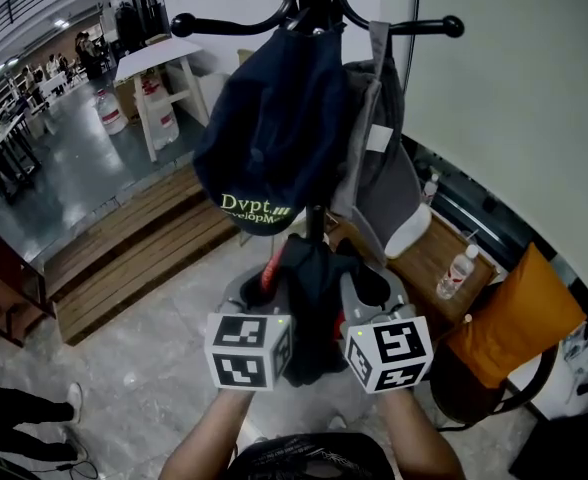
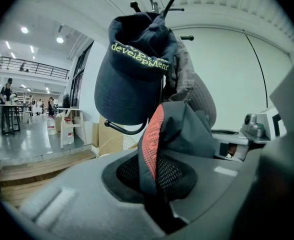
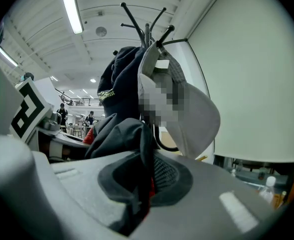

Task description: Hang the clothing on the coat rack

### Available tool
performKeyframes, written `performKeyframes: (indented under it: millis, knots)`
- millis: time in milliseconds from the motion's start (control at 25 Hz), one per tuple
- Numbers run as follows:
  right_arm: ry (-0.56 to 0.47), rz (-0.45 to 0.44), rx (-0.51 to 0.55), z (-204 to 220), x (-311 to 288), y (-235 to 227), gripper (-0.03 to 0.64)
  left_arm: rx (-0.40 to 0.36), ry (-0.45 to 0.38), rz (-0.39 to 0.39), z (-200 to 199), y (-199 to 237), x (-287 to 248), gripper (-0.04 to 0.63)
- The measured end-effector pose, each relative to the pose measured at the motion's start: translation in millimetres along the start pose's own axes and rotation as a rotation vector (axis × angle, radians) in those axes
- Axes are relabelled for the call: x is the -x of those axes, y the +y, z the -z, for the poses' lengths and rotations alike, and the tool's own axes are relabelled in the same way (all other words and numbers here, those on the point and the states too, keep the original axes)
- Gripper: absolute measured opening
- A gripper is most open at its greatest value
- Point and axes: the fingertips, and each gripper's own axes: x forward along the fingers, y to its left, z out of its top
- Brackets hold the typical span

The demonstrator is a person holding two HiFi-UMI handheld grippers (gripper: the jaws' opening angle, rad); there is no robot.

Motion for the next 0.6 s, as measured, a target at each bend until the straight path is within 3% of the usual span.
performKeyframes:
  millis: [600]
  knots:
    - [0.011,-0.024,0.020,5,-14,-1,0.020,0.024,0.004,0.000,3,4,-14,0.031]
